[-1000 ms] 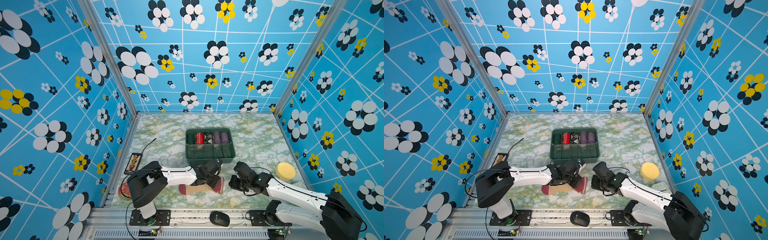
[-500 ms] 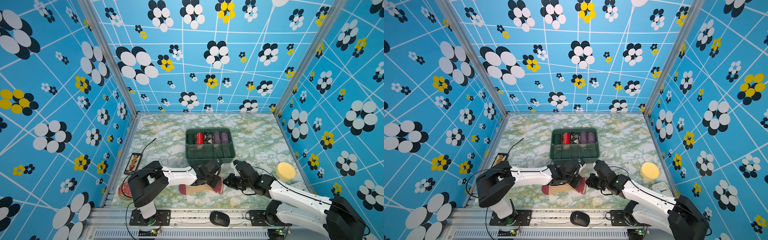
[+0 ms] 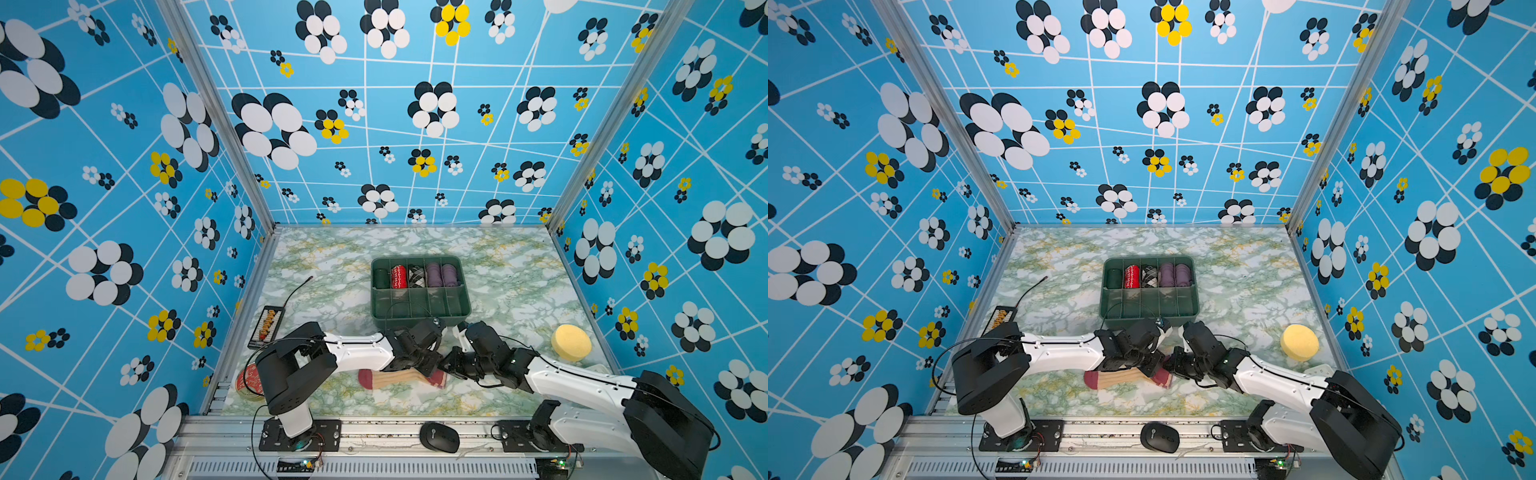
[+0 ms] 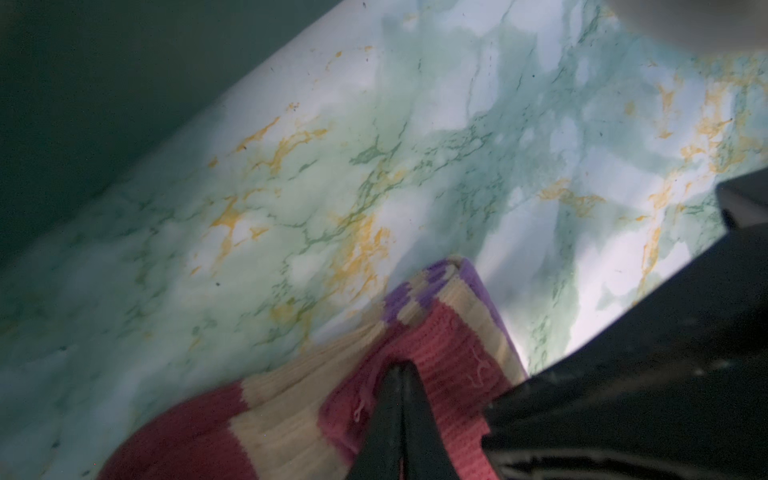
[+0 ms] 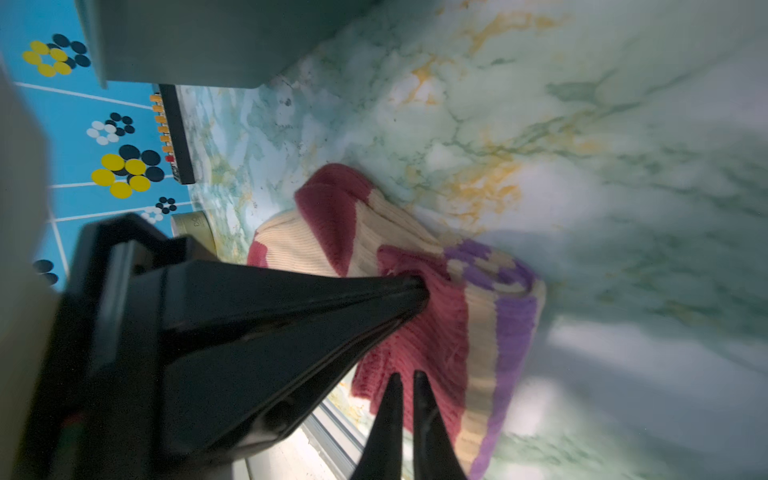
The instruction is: Roll the socks
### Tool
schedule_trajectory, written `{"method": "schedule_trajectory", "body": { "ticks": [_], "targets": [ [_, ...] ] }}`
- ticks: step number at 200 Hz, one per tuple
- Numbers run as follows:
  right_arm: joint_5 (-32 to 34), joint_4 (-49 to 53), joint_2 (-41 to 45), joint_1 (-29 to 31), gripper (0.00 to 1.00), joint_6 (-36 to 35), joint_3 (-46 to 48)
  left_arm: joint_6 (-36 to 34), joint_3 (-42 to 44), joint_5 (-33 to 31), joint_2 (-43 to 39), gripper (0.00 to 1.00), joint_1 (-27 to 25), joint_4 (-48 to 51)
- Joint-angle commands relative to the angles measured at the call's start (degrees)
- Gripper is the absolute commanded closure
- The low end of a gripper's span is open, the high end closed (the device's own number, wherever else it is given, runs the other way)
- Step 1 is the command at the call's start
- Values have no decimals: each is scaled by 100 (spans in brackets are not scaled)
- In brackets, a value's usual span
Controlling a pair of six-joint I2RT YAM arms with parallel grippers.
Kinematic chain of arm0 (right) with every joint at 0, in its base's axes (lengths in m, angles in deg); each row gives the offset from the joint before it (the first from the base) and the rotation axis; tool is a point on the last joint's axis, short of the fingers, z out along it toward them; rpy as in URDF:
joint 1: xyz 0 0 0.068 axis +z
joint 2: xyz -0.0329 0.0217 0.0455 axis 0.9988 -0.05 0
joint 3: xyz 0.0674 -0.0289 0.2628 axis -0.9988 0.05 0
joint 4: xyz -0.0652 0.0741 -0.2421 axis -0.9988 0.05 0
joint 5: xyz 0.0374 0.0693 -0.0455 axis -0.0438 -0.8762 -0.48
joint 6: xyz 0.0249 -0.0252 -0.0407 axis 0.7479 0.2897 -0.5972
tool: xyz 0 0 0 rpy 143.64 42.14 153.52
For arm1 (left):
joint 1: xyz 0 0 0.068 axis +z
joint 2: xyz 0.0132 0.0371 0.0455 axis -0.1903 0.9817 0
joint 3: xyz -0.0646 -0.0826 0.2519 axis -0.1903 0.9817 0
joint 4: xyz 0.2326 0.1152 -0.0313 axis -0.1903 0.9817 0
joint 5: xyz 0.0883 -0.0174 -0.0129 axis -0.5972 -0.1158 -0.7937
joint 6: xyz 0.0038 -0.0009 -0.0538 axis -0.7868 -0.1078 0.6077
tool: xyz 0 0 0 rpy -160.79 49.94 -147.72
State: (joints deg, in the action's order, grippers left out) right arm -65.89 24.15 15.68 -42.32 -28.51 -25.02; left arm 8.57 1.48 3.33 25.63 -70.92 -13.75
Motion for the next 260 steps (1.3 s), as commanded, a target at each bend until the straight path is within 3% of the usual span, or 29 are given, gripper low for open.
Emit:
{"method": "schedule_trajectory", "body": {
  "ticks": [1,66,188,260],
  "targets": [
    [-99,-233,-279,-15,92,153,149,92,150,110,18,93,68,112],
    [12,-272,-802,-14,94,182,170,86,177,162,-265,93,114,178],
    [244,226,-567,-11,94,46,84,103,154,588,-932,92,1,556],
    [261,253,-567,-11,93,29,20,291,426,784,-860,93,-192,481]
  ]
}}
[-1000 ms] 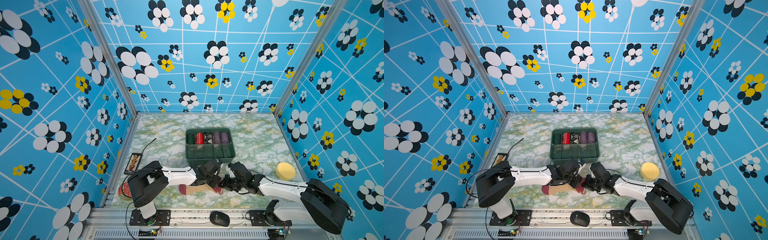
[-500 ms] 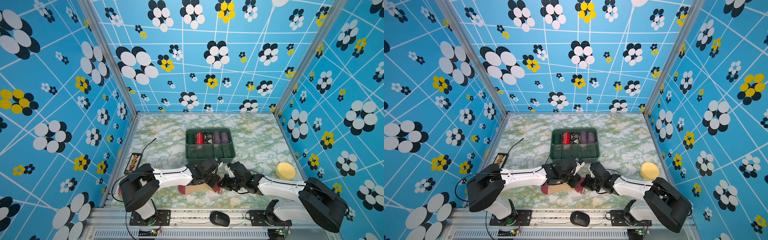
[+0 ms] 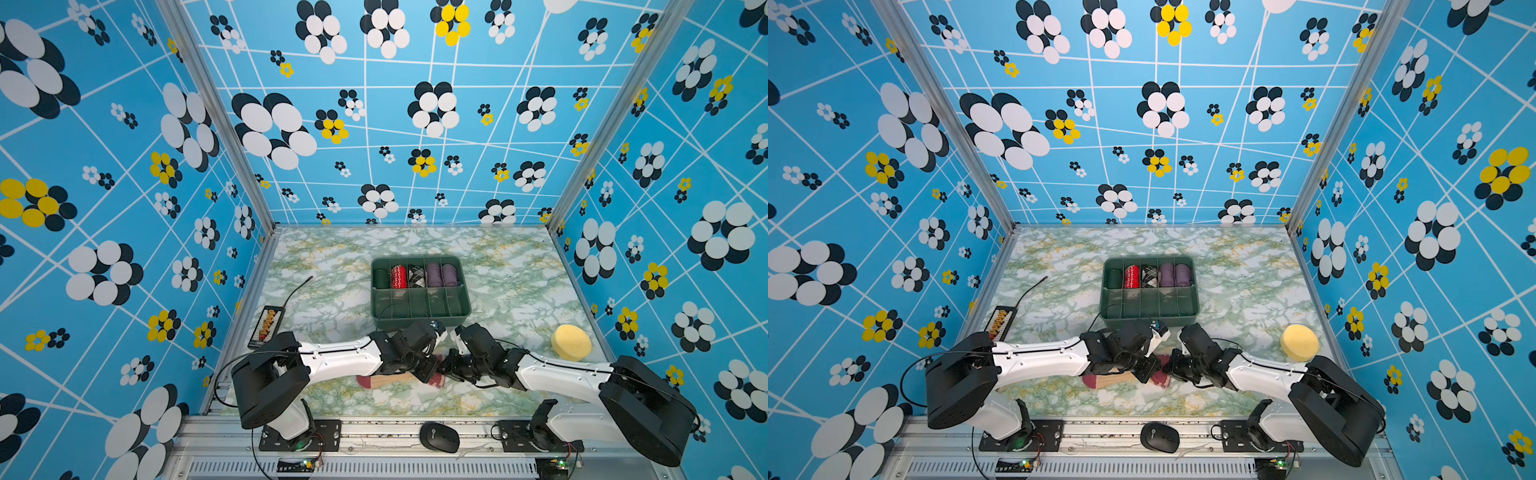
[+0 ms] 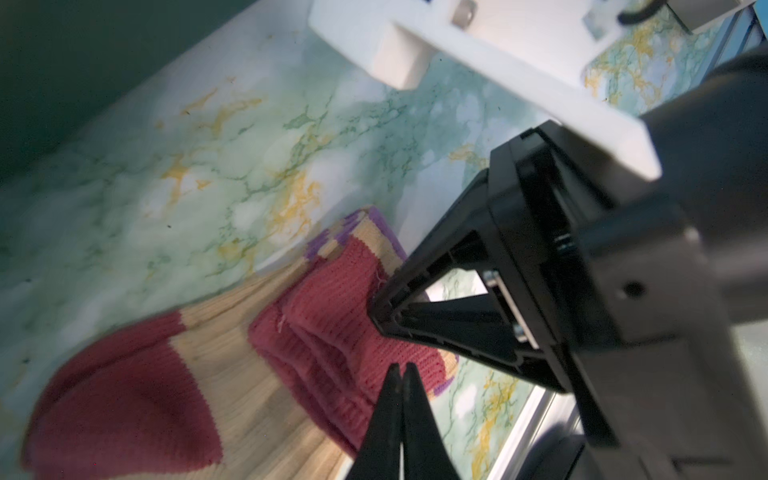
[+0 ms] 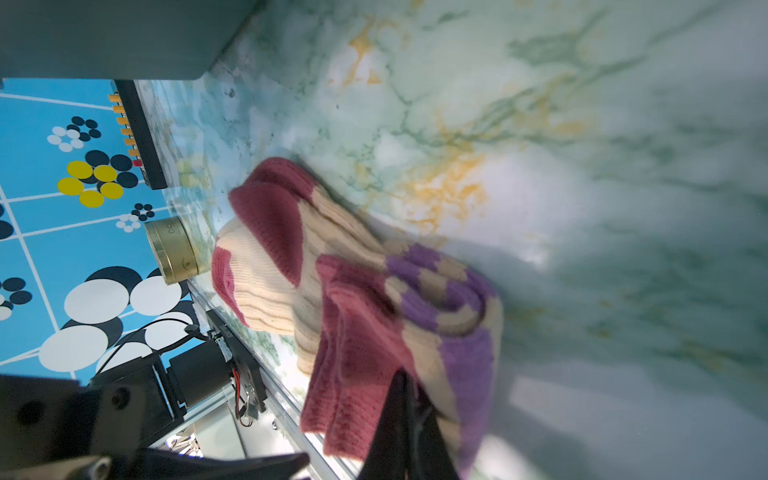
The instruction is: Roll the socks
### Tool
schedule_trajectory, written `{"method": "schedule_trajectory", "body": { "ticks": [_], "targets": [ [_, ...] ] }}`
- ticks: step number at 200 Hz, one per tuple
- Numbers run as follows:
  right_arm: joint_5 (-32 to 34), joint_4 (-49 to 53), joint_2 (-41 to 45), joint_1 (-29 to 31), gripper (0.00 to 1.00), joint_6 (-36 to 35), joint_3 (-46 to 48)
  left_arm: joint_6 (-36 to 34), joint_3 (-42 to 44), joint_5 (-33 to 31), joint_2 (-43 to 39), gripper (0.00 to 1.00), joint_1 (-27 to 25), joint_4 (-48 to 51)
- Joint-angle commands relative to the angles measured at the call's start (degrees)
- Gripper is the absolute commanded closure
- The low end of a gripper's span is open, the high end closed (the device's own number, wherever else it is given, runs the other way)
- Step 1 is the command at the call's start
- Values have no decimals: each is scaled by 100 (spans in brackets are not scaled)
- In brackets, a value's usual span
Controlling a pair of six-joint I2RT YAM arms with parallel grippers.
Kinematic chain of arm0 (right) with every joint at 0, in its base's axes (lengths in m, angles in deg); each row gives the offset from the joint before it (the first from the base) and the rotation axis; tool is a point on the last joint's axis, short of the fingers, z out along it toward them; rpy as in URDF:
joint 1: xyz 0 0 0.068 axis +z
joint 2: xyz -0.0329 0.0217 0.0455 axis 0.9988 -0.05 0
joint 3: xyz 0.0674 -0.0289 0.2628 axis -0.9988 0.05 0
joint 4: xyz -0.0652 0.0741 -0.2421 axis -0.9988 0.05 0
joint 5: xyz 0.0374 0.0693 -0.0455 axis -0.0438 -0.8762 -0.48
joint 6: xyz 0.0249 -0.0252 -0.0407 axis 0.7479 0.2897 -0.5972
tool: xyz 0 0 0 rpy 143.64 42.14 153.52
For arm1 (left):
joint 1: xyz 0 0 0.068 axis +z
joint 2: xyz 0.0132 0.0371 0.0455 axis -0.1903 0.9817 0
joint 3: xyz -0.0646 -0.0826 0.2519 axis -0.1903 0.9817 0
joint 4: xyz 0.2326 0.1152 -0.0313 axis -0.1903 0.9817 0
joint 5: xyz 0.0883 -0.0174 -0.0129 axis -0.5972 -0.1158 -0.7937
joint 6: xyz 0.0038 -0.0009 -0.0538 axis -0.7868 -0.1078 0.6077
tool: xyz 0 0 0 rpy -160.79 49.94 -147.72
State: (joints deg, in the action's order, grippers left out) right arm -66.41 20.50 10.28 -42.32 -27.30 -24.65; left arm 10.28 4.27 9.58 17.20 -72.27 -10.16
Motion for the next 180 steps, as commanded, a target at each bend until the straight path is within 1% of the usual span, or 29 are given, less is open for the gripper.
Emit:
{"method": "schedule_trajectory", "body": {
  "ticks": [1,52,128,153,180],
  "targets": [
    [314,618,-27,-15,93,-93,-19,118,149,160,-13,93,-57,127],
    [331,644,-9,-8,93,-108,-26,163,257,-39,85,93,-49,411],
    [314,688,-11,-14,92,-135,-70,255,244,27,524,93,48,377],
    [314,803,103,-21,87,-217,-155,257,257,47,539,93,74,431],
    [362,1068,460,-18,78,-338,-294,259,279,56,486,93,92,451]
  ]
}}
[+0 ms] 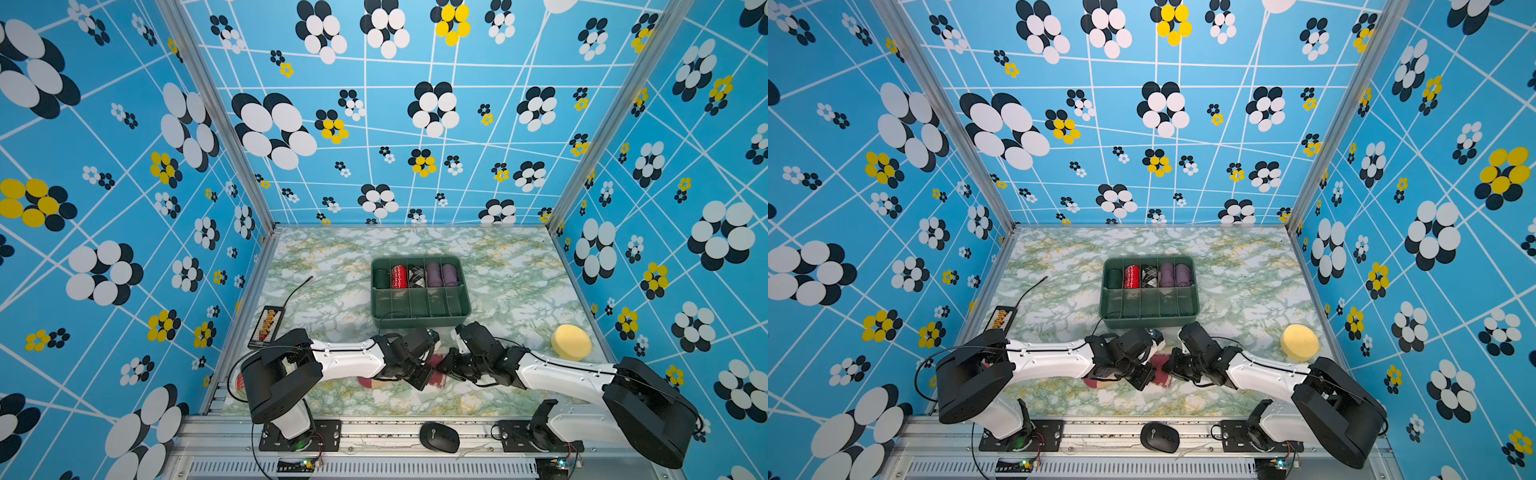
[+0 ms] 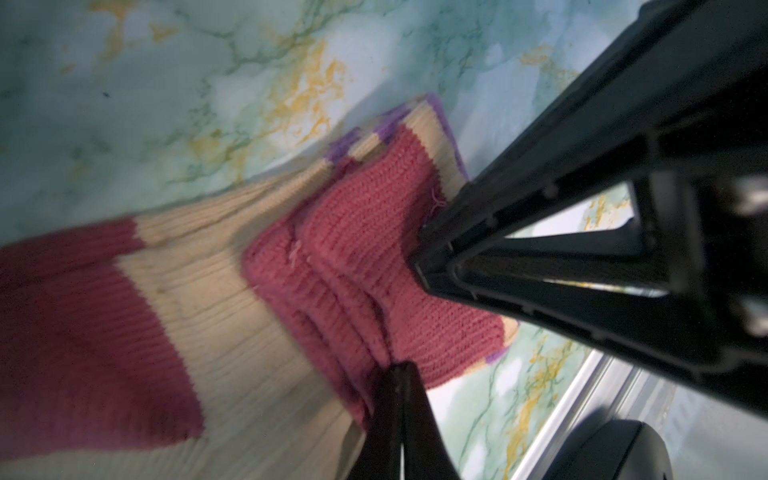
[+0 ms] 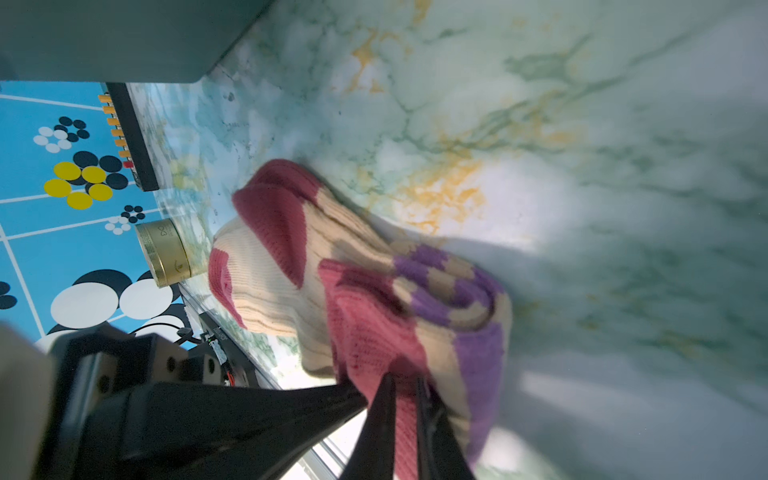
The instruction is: Roll the socks
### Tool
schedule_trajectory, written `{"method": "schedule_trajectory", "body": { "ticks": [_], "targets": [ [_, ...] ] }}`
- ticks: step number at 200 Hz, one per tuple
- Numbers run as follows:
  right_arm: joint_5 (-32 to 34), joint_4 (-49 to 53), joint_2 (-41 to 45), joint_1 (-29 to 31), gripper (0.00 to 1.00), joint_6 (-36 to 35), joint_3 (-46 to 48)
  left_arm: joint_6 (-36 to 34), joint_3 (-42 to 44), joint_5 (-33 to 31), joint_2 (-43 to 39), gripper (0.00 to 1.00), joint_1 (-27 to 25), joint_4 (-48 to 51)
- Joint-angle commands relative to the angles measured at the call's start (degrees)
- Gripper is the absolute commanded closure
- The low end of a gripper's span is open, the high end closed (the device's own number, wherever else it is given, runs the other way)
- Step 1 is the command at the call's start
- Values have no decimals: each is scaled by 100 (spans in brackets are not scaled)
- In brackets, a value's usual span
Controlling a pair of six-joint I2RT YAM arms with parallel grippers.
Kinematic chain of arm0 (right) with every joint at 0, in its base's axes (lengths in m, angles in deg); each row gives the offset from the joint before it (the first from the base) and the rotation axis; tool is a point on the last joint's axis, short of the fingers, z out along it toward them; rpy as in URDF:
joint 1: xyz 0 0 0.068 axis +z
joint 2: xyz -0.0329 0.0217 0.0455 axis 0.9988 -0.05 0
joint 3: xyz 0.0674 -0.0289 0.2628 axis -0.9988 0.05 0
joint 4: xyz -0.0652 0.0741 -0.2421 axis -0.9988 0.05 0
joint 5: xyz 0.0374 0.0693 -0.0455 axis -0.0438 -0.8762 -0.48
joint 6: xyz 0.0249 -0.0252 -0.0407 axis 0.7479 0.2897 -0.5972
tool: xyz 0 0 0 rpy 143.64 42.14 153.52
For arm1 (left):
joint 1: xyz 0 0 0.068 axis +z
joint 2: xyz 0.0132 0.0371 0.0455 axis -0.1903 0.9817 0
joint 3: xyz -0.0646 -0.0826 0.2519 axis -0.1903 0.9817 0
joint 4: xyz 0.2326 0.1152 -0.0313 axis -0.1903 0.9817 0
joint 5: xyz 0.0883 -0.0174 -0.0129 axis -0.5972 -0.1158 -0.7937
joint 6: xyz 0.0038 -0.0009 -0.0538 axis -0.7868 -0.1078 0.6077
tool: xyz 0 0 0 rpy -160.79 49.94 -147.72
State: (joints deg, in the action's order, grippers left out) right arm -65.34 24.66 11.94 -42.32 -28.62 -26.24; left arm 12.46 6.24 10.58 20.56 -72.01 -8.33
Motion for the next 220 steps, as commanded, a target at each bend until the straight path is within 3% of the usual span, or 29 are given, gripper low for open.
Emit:
{"method": "schedule_trajectory", "body": {
  "ticks": [1,42,79,220],
  "targets": [
    [261,665,314,-17,78,-210,-132,39,84,-45,147,93,65,266],
    [547,1229,1014,-17,73,-208,-87,55,104,-18,154,93,73,199],
    [569,1138,1279,-21,73,30,251,98,104,-10,156,93,92,150],
    [494,350,1068,-19,72,318,615,205,82,149,241,93,135,3]
  ]
}}
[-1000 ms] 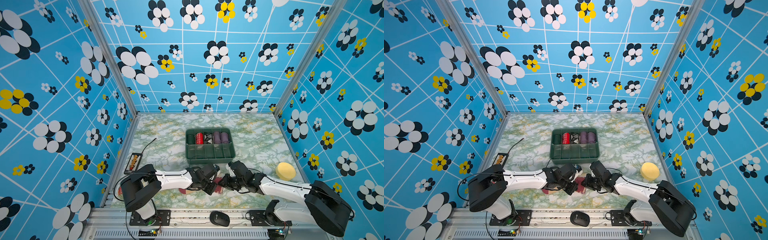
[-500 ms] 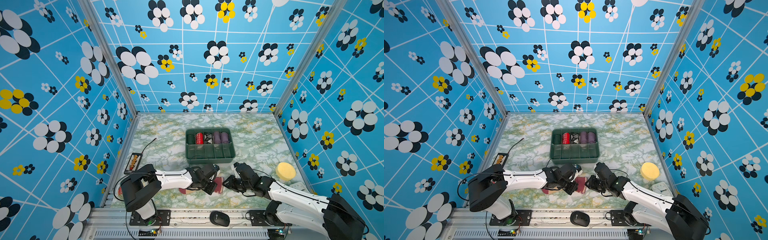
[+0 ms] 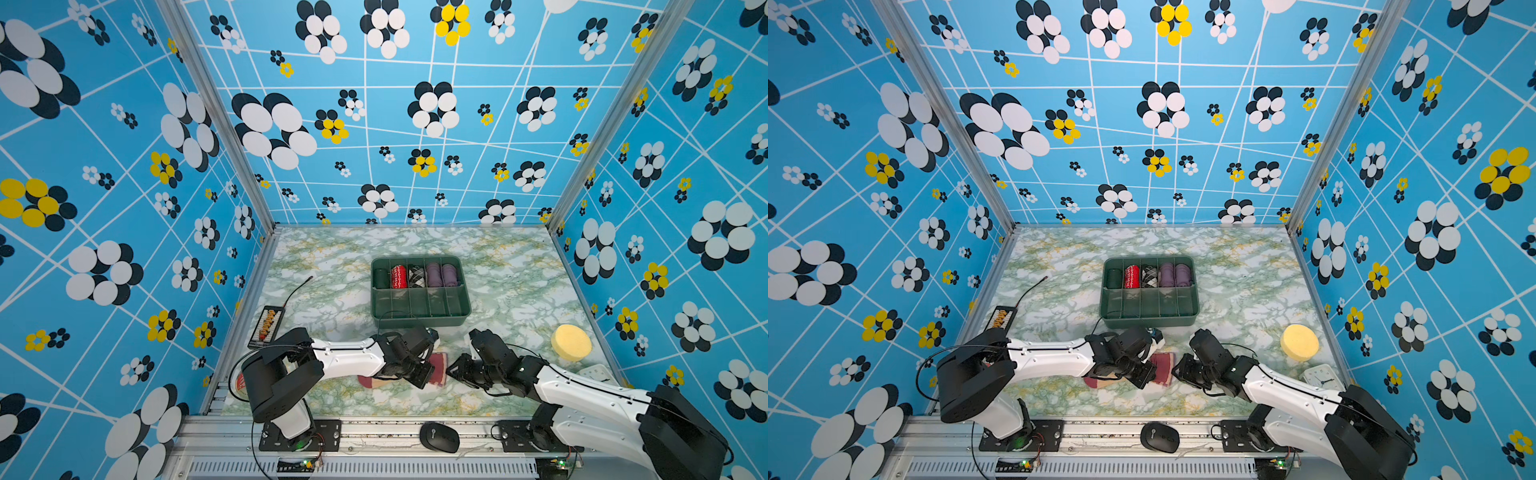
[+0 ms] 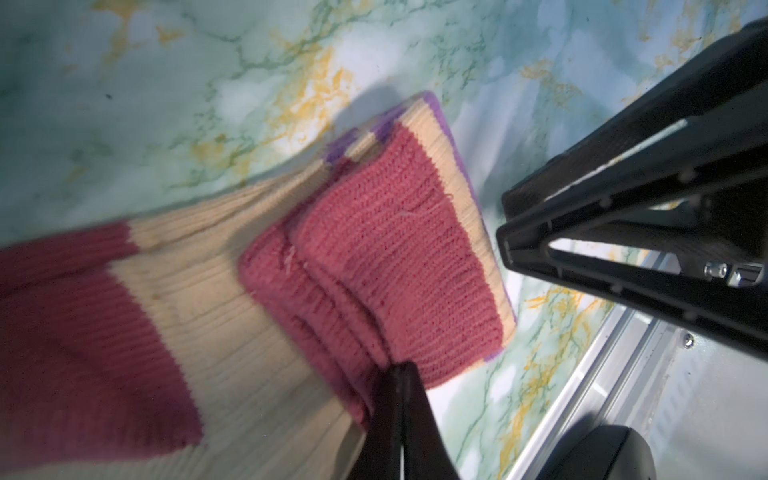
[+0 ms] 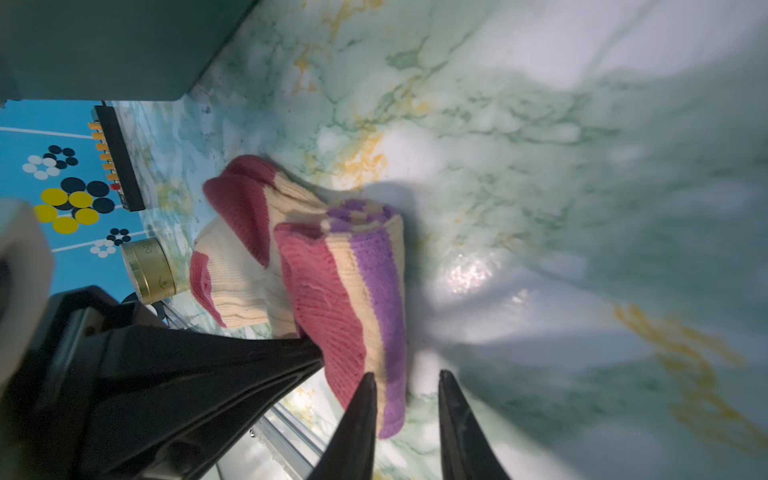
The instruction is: Roll the socks
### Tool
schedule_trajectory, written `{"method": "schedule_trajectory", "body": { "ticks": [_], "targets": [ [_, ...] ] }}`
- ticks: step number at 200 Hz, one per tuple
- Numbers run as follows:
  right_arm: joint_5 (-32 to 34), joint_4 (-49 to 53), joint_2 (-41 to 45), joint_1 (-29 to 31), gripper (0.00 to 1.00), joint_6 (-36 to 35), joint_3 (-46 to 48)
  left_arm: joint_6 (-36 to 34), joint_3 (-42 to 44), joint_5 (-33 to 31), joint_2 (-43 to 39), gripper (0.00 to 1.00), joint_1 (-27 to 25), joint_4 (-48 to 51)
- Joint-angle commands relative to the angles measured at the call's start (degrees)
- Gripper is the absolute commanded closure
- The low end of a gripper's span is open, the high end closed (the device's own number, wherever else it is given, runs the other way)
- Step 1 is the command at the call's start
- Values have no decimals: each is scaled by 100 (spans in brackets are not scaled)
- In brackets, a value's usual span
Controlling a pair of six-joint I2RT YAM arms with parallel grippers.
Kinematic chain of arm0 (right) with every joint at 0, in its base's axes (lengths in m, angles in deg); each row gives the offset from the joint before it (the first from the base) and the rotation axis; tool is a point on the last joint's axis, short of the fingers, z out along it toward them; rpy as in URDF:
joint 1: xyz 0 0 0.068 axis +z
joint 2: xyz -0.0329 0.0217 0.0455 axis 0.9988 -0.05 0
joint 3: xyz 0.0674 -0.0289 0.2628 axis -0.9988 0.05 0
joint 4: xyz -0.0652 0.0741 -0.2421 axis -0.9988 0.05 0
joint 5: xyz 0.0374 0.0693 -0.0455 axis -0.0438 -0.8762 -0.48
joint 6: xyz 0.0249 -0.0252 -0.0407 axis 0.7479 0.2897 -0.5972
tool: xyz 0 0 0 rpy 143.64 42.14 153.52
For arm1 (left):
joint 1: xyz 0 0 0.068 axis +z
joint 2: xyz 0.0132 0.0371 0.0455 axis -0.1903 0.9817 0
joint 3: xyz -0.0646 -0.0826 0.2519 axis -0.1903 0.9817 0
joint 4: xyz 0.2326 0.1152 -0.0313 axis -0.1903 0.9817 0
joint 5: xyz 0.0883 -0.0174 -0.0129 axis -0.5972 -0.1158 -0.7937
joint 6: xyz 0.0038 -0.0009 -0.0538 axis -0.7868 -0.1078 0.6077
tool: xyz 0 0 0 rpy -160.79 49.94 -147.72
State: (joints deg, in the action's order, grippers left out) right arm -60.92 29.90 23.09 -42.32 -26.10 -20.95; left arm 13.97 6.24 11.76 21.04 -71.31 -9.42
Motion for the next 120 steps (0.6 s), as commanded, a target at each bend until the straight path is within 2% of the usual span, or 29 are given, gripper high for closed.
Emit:
{"method": "schedule_trajectory", "body": {
  "ticks": [1,120],
  "targets": [
    [54,-178,-49,-22,72,64,87,54,84,35,193,93,66,111],
    [26,-744,-839,-17,72,23,67,71,96,224,281,93,123,-30]
  ]
}}
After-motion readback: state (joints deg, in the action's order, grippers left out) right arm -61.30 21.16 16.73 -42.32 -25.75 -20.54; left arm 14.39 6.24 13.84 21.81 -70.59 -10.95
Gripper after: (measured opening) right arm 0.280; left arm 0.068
